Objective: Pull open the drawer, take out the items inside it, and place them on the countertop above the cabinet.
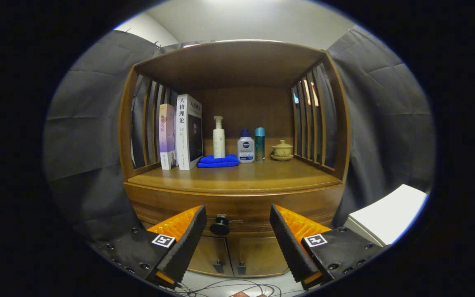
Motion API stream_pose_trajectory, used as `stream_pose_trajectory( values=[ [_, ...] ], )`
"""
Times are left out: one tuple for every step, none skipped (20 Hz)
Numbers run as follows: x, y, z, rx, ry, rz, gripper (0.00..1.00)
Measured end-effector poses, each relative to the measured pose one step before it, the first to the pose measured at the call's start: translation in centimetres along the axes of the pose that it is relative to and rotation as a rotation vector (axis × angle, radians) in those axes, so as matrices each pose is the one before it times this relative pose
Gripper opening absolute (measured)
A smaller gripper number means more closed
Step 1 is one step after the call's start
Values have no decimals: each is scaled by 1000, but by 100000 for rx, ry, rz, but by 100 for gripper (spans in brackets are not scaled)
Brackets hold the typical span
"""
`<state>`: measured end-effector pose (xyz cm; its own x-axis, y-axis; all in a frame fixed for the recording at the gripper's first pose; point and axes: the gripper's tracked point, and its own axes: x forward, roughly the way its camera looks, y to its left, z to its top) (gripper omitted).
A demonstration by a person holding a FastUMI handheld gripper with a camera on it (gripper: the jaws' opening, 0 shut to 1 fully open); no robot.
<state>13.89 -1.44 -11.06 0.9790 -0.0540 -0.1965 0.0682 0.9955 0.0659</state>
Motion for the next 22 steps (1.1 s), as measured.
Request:
stream_pose_trajectory(
  values=[
    [961, 473, -447, 181, 1196, 784, 97],
    [957, 538, -514, -312, 1253, 542, 98],
    [963, 314, -515, -754, 1096, 583, 98],
    [939, 395, -573, -1076, 1276, 214, 98],
    [792, 322, -574, -1099, 1065, -85, 98],
    [792, -122, -396, -305, 786, -1245, 98],
    [681, 13, -248, 654, 513, -285, 98],
    [313, -26, -617, 1076, 745, 233, 98],
    [469, -39, -434, 765, 874, 315, 98],
    [391, -165, -552, 185, 880, -348, 98],
    [446, -112, -495, -591, 1065, -396, 98],
    [391, -157, -559, -427, 1008, -723, 98],
    [316, 171, -356, -287, 672, 503, 98],
    [312, 244, -411, -579, 562, 286, 97],
    [114, -96, -220, -1294, 464, -101, 97],
    [275, -357, -279, -1251, 246, -1288, 97],
    [136, -106, -125, -343, 283, -609, 98],
    [201, 96, -10, 300, -892, -432, 97],
    [129, 460, 82, 294, -216, 1962, 88],
    [-69, 562, -387, 413, 675, 2327, 78],
    [-226, 454, -351, -209, 1672, 85, 68],
    [453, -49, 204, -999, -529, -1120, 58]
  ],
)
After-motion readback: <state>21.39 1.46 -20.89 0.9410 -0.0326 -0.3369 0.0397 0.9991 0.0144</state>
